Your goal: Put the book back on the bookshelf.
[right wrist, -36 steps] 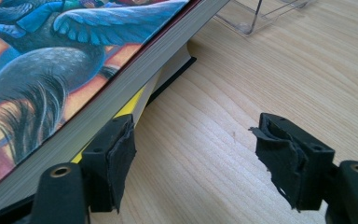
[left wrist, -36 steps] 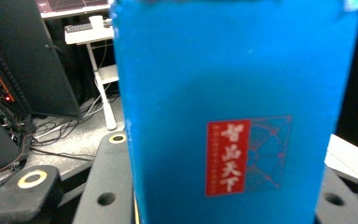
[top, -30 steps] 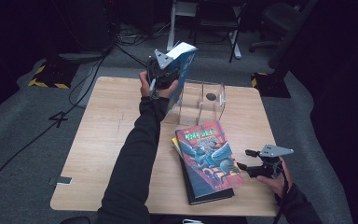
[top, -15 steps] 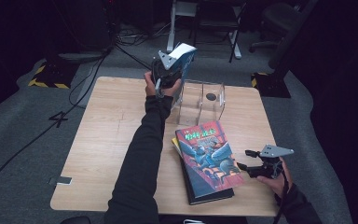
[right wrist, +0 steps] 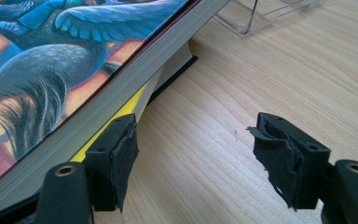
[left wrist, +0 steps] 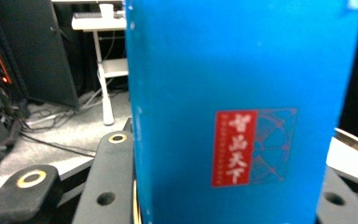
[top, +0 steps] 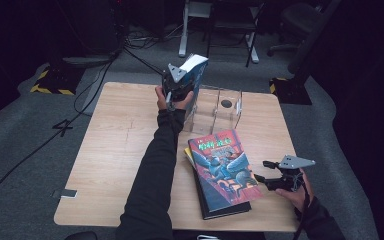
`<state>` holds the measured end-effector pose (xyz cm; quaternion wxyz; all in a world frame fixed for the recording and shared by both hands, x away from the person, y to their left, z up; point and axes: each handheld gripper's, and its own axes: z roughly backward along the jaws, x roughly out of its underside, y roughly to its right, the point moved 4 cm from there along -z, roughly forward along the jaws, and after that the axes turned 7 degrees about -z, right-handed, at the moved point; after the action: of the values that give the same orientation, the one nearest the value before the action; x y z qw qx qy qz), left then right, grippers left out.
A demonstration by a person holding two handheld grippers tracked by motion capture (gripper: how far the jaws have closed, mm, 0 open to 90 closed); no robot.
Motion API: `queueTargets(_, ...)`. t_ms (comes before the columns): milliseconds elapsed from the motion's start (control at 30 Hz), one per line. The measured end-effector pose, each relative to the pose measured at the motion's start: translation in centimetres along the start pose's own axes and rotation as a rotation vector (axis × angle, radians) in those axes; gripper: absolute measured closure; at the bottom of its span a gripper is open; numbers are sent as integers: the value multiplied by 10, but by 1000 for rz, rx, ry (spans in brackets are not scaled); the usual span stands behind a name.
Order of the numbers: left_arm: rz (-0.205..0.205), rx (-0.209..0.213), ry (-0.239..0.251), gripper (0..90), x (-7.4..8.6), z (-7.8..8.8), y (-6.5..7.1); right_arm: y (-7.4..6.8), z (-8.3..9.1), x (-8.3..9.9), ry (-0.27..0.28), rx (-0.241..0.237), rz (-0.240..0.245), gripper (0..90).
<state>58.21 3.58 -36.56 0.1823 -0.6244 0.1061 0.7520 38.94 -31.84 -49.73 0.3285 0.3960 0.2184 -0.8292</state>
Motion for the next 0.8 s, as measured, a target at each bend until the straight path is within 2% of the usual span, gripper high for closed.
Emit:
queueTargets(67,-2,11,13,600,4,3,0,0,0,0,3,-2,-1,309)
queueTargets(333,-31,46,-5,593,13,20,1,0,0,0,-1,0,0,311)
queueTargets(533,-17,64,-31,591,22,33,-8,0,-1,1,-6,3,-1,314)
queueTargets(600,0,79,-32,592,25,37,-12,0,-2,1,-9,5,-1,315)
queueTargets(733,-41,92,-66,588,22,39,-12,0,-2,1,-14,8,-4,318)
queueTargets(800,-43,97,-77,584,21,38,-12,0,-3,1,-19,11,-4,319)
